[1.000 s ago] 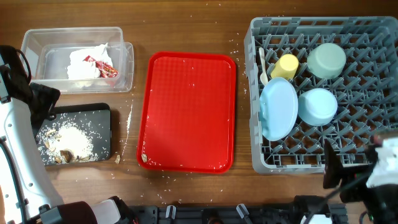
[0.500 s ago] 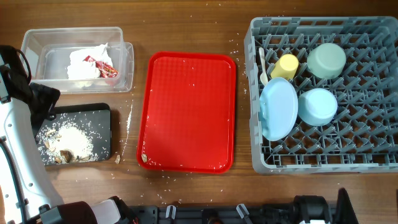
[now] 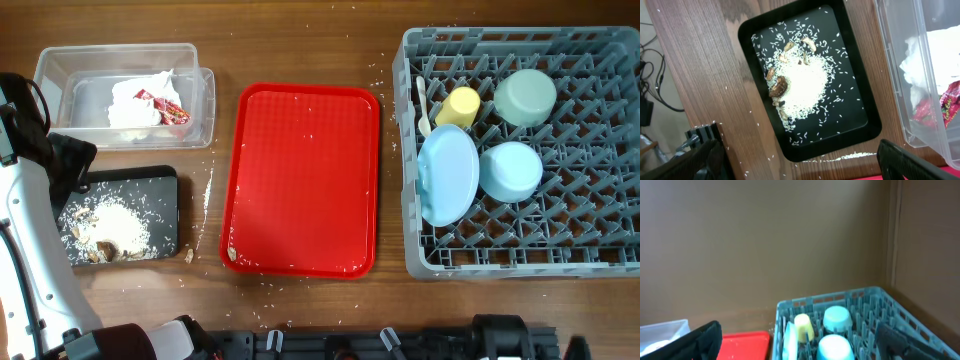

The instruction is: Sort waste into correct bins and load items into the dishwasher rack

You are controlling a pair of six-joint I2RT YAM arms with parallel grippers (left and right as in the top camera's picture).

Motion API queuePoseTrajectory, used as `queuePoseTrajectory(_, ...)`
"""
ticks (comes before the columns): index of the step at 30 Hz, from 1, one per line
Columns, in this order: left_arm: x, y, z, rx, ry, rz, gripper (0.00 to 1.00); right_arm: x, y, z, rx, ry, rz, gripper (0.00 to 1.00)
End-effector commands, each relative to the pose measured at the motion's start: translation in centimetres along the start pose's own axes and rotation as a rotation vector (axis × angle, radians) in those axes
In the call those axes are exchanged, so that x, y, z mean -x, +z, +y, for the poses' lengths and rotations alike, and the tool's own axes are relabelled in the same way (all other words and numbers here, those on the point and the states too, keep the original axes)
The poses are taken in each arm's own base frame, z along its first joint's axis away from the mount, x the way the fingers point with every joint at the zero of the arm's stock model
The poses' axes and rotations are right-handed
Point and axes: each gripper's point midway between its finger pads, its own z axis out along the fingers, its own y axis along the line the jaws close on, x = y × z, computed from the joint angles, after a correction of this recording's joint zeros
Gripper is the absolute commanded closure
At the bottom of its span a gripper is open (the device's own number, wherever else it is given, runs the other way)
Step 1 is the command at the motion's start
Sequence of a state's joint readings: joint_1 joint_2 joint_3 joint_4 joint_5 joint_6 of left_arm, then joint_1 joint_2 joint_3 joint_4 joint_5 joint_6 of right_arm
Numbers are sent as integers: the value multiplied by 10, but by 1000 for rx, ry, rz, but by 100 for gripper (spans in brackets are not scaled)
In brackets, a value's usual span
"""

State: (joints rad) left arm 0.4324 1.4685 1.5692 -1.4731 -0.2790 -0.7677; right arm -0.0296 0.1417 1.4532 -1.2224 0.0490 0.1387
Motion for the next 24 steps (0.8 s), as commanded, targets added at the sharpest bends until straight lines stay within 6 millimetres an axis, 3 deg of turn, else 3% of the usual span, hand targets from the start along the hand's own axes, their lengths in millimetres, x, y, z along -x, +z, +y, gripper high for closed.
queuePoseTrajectory(1,2,0,1,0,-4,-4,0,-18,-3,-2,-1,19,-56,0)
queuePoseTrajectory(11,2,0,1,0,-4,-4,0,-51,73,3,35,17,-24,0)
queuePoseTrajectory(18,2,0,1,0,-4,-4,0,-71,133,14,110,-50,-118,0)
queuePoseTrajectory(24,2,0,1,0,-4,-4,0,-91,165,20,166,-67,-204,0)
